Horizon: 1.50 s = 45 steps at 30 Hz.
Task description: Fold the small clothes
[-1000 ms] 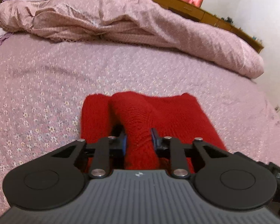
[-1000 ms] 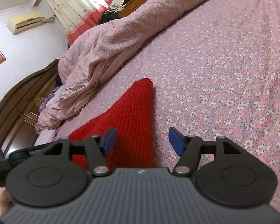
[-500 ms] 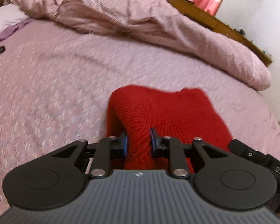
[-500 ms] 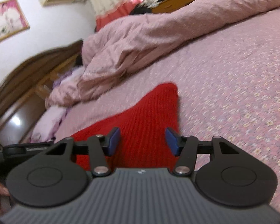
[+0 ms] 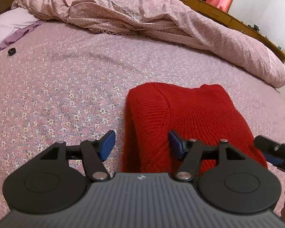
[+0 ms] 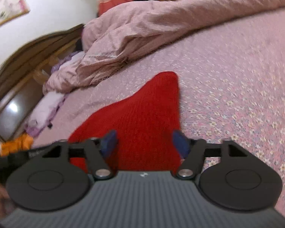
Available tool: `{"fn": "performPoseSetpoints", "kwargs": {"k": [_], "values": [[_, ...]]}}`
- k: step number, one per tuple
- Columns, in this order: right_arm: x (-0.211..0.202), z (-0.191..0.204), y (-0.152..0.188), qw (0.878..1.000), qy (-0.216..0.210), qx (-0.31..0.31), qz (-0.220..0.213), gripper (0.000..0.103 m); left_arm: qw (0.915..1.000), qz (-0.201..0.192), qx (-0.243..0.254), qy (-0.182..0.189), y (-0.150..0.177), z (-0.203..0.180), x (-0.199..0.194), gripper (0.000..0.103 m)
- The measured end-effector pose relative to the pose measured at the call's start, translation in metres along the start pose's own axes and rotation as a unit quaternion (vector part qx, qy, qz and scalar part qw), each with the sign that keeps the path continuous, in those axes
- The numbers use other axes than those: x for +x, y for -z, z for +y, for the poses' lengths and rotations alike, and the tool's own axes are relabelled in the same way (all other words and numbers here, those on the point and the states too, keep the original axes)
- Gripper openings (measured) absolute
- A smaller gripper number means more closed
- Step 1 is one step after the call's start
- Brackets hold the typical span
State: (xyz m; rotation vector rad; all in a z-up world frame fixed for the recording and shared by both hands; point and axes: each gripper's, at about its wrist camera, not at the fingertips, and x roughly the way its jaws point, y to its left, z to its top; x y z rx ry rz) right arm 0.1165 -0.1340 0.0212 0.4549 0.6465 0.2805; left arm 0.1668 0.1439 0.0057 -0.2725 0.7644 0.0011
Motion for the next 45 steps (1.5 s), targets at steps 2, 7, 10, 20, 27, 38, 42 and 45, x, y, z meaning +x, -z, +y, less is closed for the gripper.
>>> {"fn": "performPoseSetpoints", "kwargs": {"k": [2, 7, 10, 20, 27, 38, 42, 45], "values": [[0.001, -0.013, -0.005, 0.999, -0.002, 0.032, -0.001, 0.083, 1.0000, 0.003, -0.004, 0.003, 0.000, 0.001, 0.002, 0.069], [0.018, -0.043, -0.015, 0.993, -0.041, 0.088, 0.063, 0.083, 0.9998, 0.009, -0.014, 0.012, -0.001, 0.004, 0.008, 0.071], [0.031, -0.056, -0.015, 0.987, -0.073, 0.113, 0.086, 0.085, 0.9997, 0.012, -0.016, 0.015, -0.001, 0.006, 0.010, 0.072], [0.069, -0.065, -0.005, 0.966, -0.150, 0.157, 0.144, 0.089, 0.9990, 0.019, -0.022, 0.034, -0.002, 0.016, 0.018, 0.072], [0.063, -0.038, -0.005, 0.974, -0.149, 0.123, 0.122, 0.069, 0.9976, 0.016, -0.046, 0.049, 0.001, 0.024, 0.019, 0.072], [0.011, -0.029, -0.019, 0.972, -0.174, 0.140, 0.074, 0.060, 0.9959, 0.018, -0.034, 0.082, 0.001, -0.011, 0.003, 0.070], [-0.018, -0.042, -0.024, 0.976, -0.160, 0.139, 0.056, 0.060, 0.9939, 0.028, -0.010, 0.106, 0.008, -0.043, -0.001, 0.069], [-0.042, -0.058, -0.023, 0.979, -0.139, 0.142, 0.046, 0.060, 0.9914, 0.041, 0.015, 0.123, 0.018, -0.073, 0.000, 0.069]]}}
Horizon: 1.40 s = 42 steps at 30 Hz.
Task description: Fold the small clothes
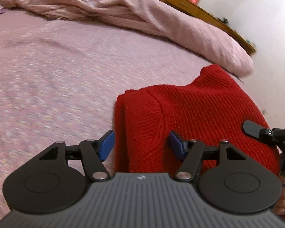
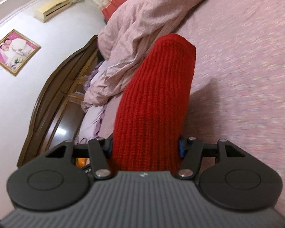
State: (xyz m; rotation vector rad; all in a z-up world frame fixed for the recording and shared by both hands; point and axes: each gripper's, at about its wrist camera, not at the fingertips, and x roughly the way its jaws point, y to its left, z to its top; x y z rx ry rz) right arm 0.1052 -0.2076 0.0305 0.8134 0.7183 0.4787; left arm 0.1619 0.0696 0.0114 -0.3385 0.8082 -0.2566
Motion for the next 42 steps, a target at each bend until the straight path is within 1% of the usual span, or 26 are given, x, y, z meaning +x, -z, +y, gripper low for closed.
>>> {"fn": "performPoseSetpoints", "kwargs": {"k": [4, 7, 10, 13, 15, 19, 21, 24, 27, 31, 32, 34, 35, 36, 38, 40, 42], "values": [[-0.033, -0.019, 0.001, 1.000, 0.023, 0.010, -0.008, 0.060, 0.9990, 0.028, 0.033, 0.008, 0.012, -0.033, 0.015, 0.069], [-0.044, -0.037, 0.001, 0.999, 0.038, 0.018, 0.002, 0.061, 0.9978, 0.032, 0.057, -0.007, 0.017, -0.049, 0.020, 0.069], [-0.039, -0.056, 0.005, 0.998, 0.059, 0.023, 0.012, 0.062, 0.9963, 0.032, 0.075, -0.029, 0.020, -0.055, 0.025, 0.070], [-0.031, -0.075, 0.009, 0.995, 0.090, 0.025, 0.021, 0.064, 0.9953, 0.033, 0.083, -0.037, 0.019, -0.053, 0.025, 0.070], [-0.028, -0.081, 0.014, 0.995, 0.094, 0.020, 0.021, 0.067, 0.9946, 0.031, 0.089, -0.042, 0.020, -0.053, 0.025, 0.070], [-0.028, -0.078, 0.018, 0.995, 0.101, 0.000, 0.015, 0.070, 0.9934, 0.026, 0.095, -0.058, 0.023, -0.061, 0.020, 0.070], [-0.031, -0.070, 0.019, 0.993, 0.114, -0.017, 0.010, 0.073, 0.9932, 0.025, 0.097, -0.061, 0.024, -0.065, 0.014, 0.070], [-0.040, -0.059, 0.020, 0.990, 0.135, -0.033, -0.001, 0.074, 0.9919, 0.022, 0.108, -0.062, 0.027, -0.072, 0.003, 0.070], [-0.054, -0.049, 0.021, 0.985, 0.161, -0.051, -0.020, 0.074, 0.9905, 0.022, 0.120, -0.063, 0.032, -0.077, -0.007, 0.070], [-0.076, -0.031, 0.031, 0.979, 0.175, -0.090, -0.060, 0.073, 0.9870, 0.017, 0.139, -0.078, 0.040, -0.082, -0.020, 0.070], [-0.080, -0.026, 0.035, 0.977, 0.178, -0.100, -0.067, 0.072, 0.9862, 0.014, 0.143, -0.082, 0.043, -0.082, -0.022, 0.070], [-0.088, -0.017, 0.045, 0.973, 0.184, -0.120, -0.072, 0.053, 0.9850, 0.012, 0.147, -0.090, 0.048, -0.081, -0.026, 0.070], [-0.090, -0.016, 0.048, 0.972, 0.186, -0.124, -0.072, 0.038, 0.9847, 0.012, 0.147, -0.092, 0.051, -0.080, -0.027, 0.070], [-0.092, -0.015, 0.053, 0.973, 0.183, -0.125, -0.070, 0.030, 0.9845, 0.013, 0.148, -0.094, 0.053, -0.079, -0.027, 0.070], [-0.092, -0.012, 0.059, 0.972, 0.184, -0.130, -0.067, 0.028, 0.9842, 0.018, 0.146, -0.099, 0.057, -0.074, -0.024, 0.070], [-0.084, -0.008, 0.065, 0.965, 0.200, -0.161, -0.060, 0.027, 0.9848, 0.020, 0.140, -0.101, 0.061, -0.069, -0.020, 0.071], [-0.077, -0.007, 0.069, 0.960, 0.213, -0.175, -0.050, 0.027, 0.9852, 0.019, 0.136, -0.102, 0.064, -0.066, -0.017, 0.071]]}}
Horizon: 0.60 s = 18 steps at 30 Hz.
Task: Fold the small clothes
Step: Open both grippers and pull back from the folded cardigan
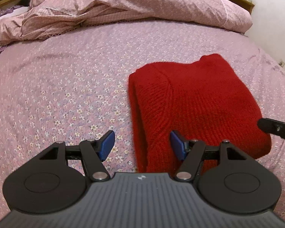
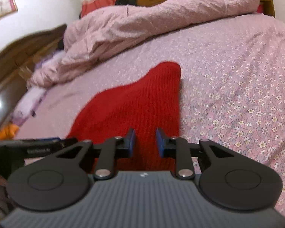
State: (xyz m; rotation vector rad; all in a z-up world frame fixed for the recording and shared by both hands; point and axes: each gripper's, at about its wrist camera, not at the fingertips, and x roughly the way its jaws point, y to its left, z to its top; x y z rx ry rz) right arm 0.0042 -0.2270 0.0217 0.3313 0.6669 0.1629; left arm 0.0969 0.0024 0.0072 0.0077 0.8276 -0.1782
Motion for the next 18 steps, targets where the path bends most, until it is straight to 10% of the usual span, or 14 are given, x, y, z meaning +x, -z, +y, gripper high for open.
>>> {"fn": "performPoseSetpoints", "kwargs": {"k": [13, 18], "values": [[-0.007, 0.013, 0.013, 0.998, 0.032, -0.033, -0.040, 0.029, 0.9996, -0.020, -0.021, -0.004, 0.003, -0.006, -0.020, 0.076], [-0.027, 0.014, 0.015, 0.998, 0.023, -0.007, -0.056, 0.063, 0.9993, -0.016, -0.033, 0.003, 0.007, -0.011, -0.040, 0.084]]}}
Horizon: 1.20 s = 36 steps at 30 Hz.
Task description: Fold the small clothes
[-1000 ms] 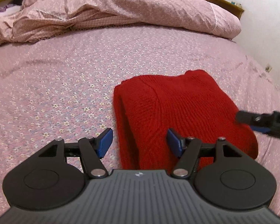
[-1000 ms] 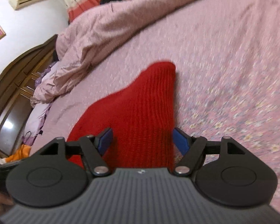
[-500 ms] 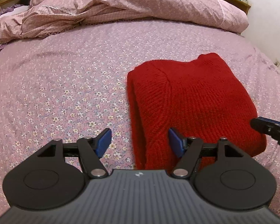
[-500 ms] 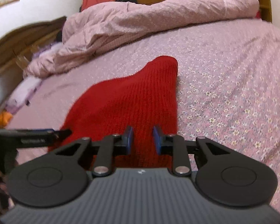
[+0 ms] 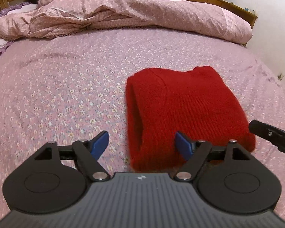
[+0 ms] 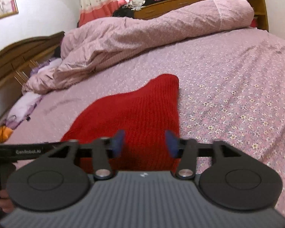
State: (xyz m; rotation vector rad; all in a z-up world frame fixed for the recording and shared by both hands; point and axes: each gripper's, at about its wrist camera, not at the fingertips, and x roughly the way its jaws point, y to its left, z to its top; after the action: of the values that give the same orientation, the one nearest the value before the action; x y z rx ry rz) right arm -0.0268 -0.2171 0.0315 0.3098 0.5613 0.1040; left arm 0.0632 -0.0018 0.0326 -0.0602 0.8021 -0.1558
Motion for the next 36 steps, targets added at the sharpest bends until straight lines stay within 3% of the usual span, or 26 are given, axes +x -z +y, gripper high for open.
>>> {"fn": "performPoseSetpoints", "kwargs": {"k": [4, 8, 22, 36], "values": [[-0.020, 0.009, 0.004, 1.000, 0.007, -0.015, -0.015, 0.065, 1.0000, 0.005, 0.007, 0.001, 0.011, -0.012, -0.014, 0.093], [-0.031, 0.012, 0.011, 1.000, 0.010, -0.014, -0.005, 0.076, 0.9994, 0.008, 0.032, -0.011, 0.023, -0.027, -0.023, 0.098], [-0.027, 0.011, 0.039, 0.998, 0.043, -0.006, 0.043, 0.077, 0.9965, 0.073, 0.036, -0.016, 0.043, -0.039, -0.004, 0.100], [-0.015, 0.007, 0.047, 0.996, 0.051, 0.005, 0.072, 0.077, 0.9951, 0.091, 0.034, -0.021, 0.046, -0.038, 0.007, 0.100]]}}
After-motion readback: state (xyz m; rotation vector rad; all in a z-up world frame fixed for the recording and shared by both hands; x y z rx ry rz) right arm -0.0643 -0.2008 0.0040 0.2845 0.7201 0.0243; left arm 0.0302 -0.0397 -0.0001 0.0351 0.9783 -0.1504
